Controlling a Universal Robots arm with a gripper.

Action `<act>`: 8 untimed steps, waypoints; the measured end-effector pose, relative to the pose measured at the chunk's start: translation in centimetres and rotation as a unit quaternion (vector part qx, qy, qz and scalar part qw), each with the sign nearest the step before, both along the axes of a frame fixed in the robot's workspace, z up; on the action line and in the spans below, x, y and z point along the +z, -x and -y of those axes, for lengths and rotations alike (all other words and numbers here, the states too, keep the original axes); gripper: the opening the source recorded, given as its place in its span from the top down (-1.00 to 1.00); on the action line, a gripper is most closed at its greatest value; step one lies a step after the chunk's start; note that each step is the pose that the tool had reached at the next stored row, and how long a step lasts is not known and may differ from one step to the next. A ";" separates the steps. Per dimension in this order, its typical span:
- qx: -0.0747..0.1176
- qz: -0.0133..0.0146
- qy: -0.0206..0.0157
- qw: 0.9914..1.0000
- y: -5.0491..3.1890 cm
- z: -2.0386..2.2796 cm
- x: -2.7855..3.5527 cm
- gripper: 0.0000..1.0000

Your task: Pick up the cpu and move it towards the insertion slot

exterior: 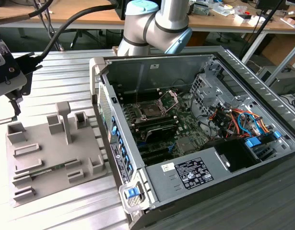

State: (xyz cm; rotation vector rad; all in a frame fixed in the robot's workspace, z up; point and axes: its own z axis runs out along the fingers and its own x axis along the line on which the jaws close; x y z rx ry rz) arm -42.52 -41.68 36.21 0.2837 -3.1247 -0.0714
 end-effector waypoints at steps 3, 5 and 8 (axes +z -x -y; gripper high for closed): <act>0.000 0.000 0.000 1.000 0.00 0.00 0.16 -0.09; 0.000 0.000 0.000 1.000 0.00 0.00 0.27 -0.09; 0.000 0.000 0.000 1.000 0.00 0.00 0.45 -0.09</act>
